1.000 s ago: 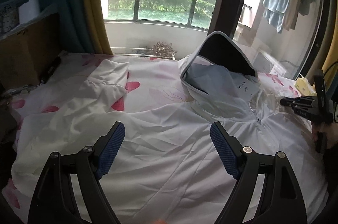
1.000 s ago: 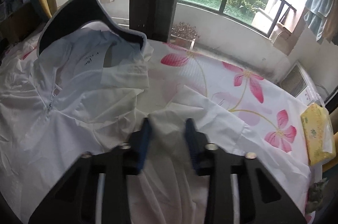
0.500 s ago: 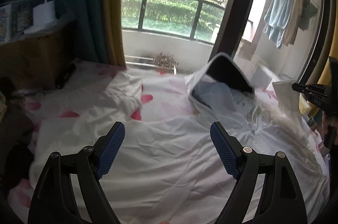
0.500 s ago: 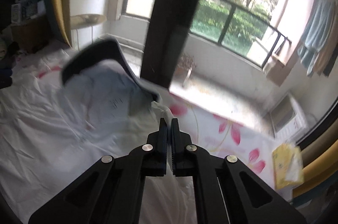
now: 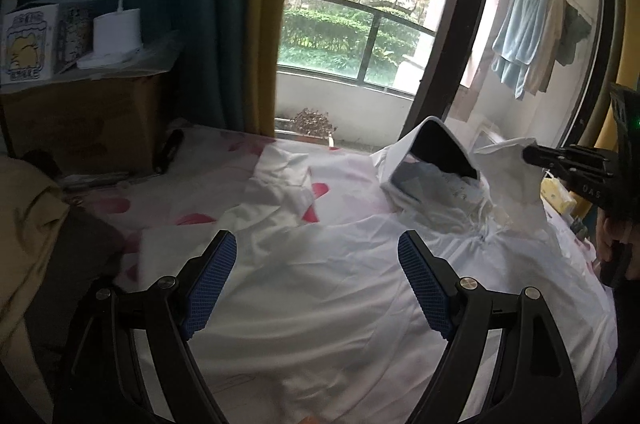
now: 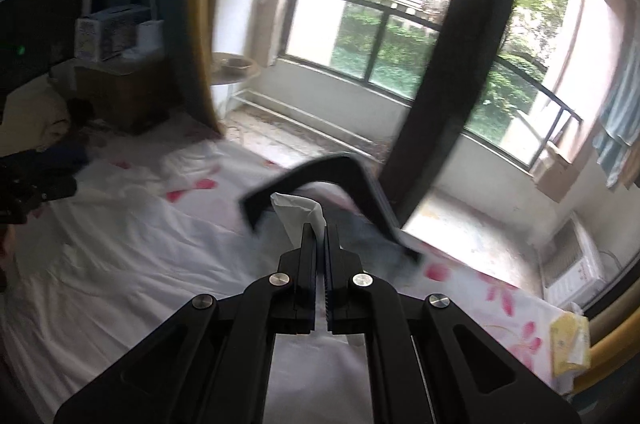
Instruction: Fold large clothes
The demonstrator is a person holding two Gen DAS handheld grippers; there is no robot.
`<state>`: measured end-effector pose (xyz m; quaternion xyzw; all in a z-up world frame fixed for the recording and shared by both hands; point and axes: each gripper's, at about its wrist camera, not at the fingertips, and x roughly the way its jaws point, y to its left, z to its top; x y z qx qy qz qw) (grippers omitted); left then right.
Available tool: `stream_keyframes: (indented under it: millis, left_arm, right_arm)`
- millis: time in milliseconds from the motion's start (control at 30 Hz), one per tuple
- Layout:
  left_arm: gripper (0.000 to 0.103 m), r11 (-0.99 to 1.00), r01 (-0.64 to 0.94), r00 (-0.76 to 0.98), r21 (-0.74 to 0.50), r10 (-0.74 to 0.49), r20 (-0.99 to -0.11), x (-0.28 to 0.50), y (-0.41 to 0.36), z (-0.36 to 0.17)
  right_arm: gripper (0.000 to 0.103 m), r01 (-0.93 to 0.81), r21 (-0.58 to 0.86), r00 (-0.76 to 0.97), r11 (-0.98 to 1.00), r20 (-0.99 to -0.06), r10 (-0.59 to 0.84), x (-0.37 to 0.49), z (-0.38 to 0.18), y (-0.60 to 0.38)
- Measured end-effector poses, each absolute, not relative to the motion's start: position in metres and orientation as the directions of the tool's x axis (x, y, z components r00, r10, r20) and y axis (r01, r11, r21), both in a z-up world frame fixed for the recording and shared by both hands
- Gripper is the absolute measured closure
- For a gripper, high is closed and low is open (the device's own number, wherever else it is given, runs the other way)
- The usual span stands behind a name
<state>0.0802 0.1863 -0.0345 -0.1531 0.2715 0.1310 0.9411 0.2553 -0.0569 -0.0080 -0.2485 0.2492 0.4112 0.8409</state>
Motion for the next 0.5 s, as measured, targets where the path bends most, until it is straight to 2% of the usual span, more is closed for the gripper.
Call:
stream_keyframes:
  millis: [500]
  left_arm:
    - [0.017,0.903,-0.376,0.786,-0.206,0.194,-0.587,0.059,0.209,-0.043]
  right_arm:
    - [0.100,-0.904,-0.103,0.363,0.416,-0.702,0.613,0.210,-0.051,-0.008]
